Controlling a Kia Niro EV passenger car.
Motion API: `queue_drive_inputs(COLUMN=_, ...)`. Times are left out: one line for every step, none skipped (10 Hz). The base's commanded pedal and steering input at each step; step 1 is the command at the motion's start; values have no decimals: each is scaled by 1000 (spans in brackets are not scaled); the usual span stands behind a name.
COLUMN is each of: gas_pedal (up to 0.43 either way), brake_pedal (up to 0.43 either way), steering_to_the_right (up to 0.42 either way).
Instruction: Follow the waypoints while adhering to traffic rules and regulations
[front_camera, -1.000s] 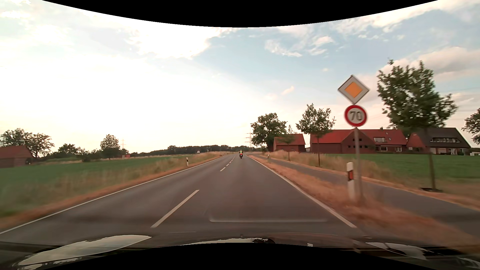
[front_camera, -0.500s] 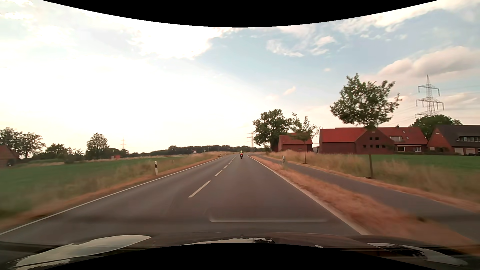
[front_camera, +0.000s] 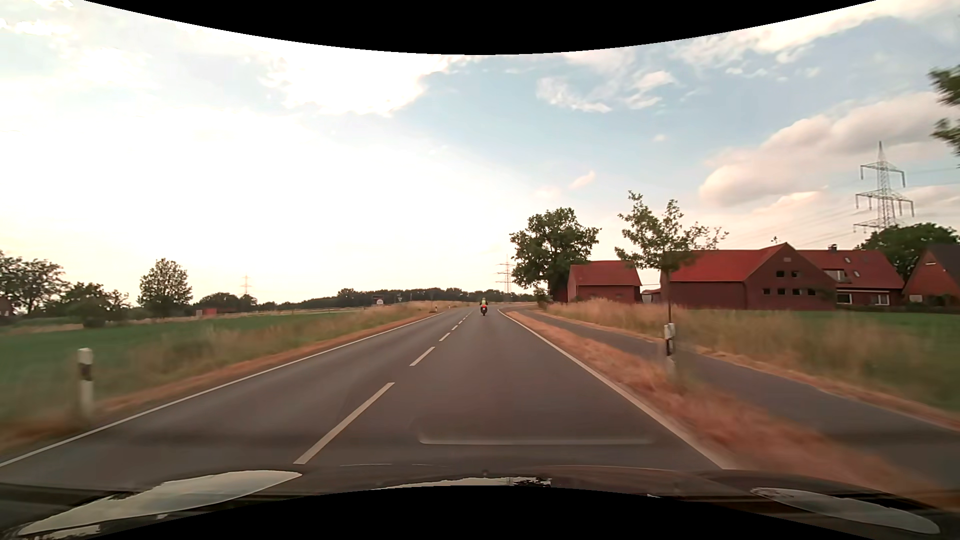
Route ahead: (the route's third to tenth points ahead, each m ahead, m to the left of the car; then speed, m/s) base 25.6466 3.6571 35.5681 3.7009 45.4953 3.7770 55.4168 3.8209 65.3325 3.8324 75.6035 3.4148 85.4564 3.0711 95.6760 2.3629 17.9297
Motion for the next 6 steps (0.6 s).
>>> queue_drive_inputs(gas_pedal=98, brake_pedal=0, steering_to_the_right=-6)
queue_drive_inputs(gas_pedal=98, brake_pedal=0, steering_to_the_right=-6)
queue_drive_inputs(gas_pedal=98, brake_pedal=0, steering_to_the_right=-6)
queue_drive_inputs(gas_pedal=98, brake_pedal=0, steering_to_the_right=-6)
queue_drive_inputs(gas_pedal=98, brake_pedal=0, steering_to_the_right=-6)
queue_drive_inputs(gas_pedal=98, brake_pedal=0, steering_to_the_right=-5)
